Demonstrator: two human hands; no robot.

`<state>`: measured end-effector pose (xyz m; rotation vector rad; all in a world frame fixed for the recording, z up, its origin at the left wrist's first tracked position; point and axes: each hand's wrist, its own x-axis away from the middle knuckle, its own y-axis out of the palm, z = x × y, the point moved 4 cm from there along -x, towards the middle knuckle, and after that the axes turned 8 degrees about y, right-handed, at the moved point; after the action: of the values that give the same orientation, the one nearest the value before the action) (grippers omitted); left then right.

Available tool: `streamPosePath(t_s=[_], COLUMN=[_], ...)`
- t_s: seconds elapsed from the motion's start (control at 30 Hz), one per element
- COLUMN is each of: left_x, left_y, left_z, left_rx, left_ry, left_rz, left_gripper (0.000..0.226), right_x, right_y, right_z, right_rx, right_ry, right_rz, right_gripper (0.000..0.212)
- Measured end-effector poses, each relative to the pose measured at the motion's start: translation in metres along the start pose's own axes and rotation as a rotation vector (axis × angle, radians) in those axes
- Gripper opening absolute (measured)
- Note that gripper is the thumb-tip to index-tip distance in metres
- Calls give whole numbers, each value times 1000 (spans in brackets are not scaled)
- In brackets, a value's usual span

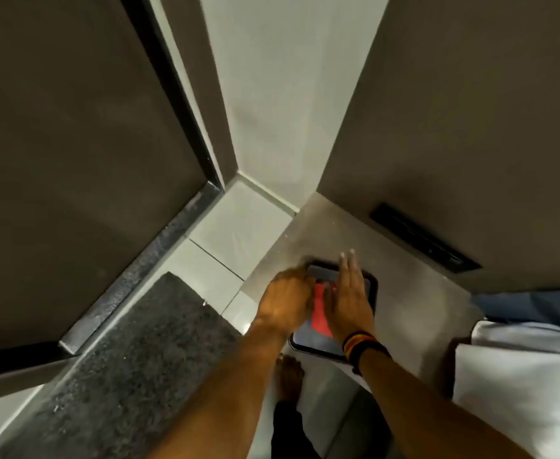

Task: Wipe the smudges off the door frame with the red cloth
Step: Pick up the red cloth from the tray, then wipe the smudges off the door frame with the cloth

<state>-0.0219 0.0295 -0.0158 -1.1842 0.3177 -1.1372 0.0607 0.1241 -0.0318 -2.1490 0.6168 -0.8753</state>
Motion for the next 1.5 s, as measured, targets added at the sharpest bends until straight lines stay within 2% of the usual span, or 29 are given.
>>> streamPosePath(t_s=[0.13, 0.23, 0.33, 0.47, 0.6, 0.7, 0.9, 0.97, 1.2, 1.33, 1.5], left_x=[-17, -27, -37, -48, -49, -45, -36, -28, 25, 86, 213], left_y=[64, 97, 121, 137, 139, 122, 33, -8, -185, -297, -464], left_z=[0, -5, -6, -8, -11, -15, -36, -48, -77, -81, -81], left_rx=[256, 423, 524, 605, 654, 691, 780, 790, 730, 661, 463], left_ry=[-258, -427, -539, -637, -664, -650, -593, -569, -388, -282, -187], left_rz=[-132, -78, -38, 15, 51, 105, 269, 345, 637, 814, 1066], left_gripper=[26, 25, 30, 32, 31, 26, 6, 19, 24, 24, 19], right_x=[-4, -14, -27, -44, -52, -50, -56, -58, -37, -5, 91], right_y=[36, 51, 60, 74, 68, 57, 18, -1, -85, -135, -214], right_z=[70, 103, 115, 124, 121, 106, 30, -12, -176, -280, -450], right_rx=[22, -41, -111, -137, -143, -167, -275, -287, -421, -478, -591], right_ry=[226, 397, 469, 576, 612, 553, 370, 299, 12, -155, -463], right_rz=[-68, -66, -80, -92, -64, -51, 9, 11, 130, 182, 256], right_gripper=[57, 58, 59, 60, 26, 22, 19, 15, 18, 22, 19])
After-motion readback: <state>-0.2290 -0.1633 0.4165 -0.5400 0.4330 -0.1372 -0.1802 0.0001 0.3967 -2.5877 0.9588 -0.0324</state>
